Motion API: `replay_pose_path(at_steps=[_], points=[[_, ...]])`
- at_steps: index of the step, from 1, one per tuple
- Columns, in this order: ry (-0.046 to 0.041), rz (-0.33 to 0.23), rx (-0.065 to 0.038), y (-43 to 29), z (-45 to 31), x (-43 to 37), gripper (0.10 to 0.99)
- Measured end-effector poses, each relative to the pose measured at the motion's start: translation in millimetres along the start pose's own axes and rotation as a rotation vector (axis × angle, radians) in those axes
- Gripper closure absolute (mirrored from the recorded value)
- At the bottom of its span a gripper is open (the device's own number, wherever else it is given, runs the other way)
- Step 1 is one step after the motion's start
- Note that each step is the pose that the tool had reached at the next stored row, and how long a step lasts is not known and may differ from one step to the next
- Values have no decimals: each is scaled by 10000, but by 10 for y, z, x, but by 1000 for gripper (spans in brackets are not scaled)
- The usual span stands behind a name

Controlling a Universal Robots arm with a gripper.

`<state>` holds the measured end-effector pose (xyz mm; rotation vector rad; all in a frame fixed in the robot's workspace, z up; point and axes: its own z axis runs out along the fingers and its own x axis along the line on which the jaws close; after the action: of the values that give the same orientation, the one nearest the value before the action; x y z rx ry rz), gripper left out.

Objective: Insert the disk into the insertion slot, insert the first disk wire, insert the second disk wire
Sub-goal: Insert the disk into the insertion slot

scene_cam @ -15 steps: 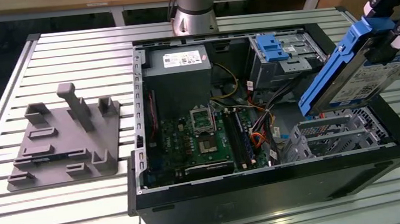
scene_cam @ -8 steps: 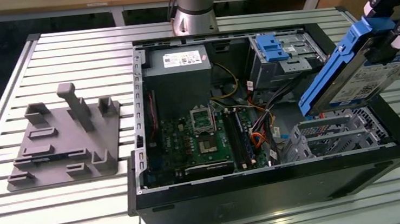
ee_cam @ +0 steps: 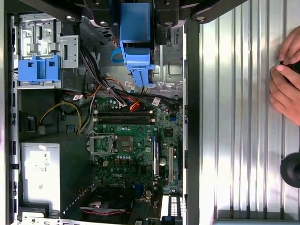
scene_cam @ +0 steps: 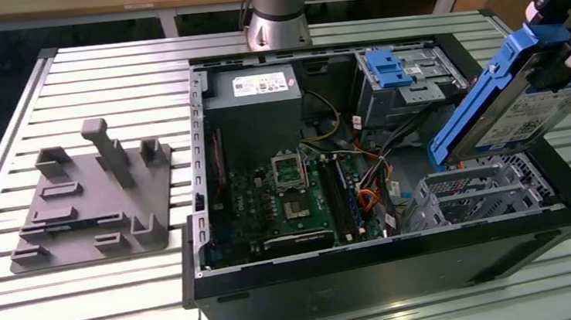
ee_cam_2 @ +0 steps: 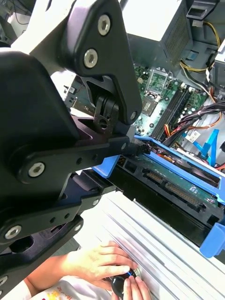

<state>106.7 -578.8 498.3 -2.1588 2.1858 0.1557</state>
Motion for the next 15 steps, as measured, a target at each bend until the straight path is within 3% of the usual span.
replay_pose_path(at_steps=[6, 15], points=[[0, 1, -9, -82, 1, -2, 722], [7, -45, -22, -92, 44, 3, 722]])
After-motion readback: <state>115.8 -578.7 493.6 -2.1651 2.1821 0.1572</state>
